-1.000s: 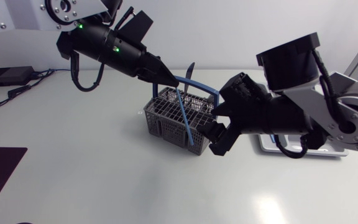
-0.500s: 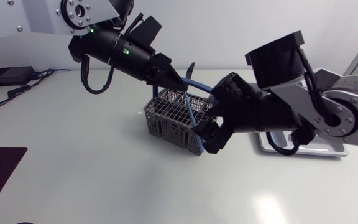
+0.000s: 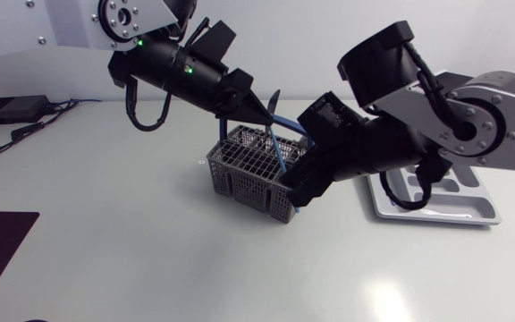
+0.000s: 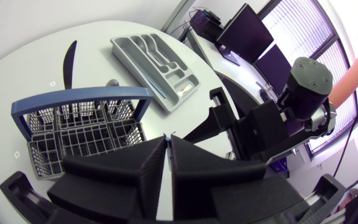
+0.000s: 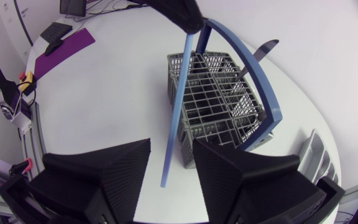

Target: Unload the cutlery basket into the drawer organizer.

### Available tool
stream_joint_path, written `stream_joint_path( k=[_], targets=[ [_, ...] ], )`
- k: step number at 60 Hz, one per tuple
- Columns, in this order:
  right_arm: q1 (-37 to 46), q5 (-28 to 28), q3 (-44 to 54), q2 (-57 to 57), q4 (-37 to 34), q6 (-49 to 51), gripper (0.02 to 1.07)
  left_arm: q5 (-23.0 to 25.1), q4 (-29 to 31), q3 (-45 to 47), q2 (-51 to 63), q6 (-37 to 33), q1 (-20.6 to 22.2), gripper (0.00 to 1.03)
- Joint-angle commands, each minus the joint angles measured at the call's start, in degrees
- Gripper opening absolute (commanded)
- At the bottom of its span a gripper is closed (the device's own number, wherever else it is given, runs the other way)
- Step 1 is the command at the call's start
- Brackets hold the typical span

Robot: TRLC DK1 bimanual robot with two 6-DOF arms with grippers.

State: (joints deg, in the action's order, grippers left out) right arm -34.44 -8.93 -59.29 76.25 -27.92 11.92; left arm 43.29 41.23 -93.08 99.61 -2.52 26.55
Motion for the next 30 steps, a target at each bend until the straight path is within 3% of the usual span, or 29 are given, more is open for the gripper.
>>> stream_joint_path(
  k=[1,11,30],
  targets=[
    [0.60,-0.21,-1.27,1.62,-1.35,-1.99,0.46,0.83,-0.63,-2.46,1.37,2.08,0.44,0.18],
    [0.77,-1.09,-0.92,1.71,-1.87,-1.99,0.29,0.83,-1.33,-3.43,1.99,3.23,0.44,0.18],
    [1.04,-1.53,-0.13,2.59,-1.43,-2.08,0.15,0.83,-1.95,-4.22,2.87,4.46,0.96,0.18]
  ],
)
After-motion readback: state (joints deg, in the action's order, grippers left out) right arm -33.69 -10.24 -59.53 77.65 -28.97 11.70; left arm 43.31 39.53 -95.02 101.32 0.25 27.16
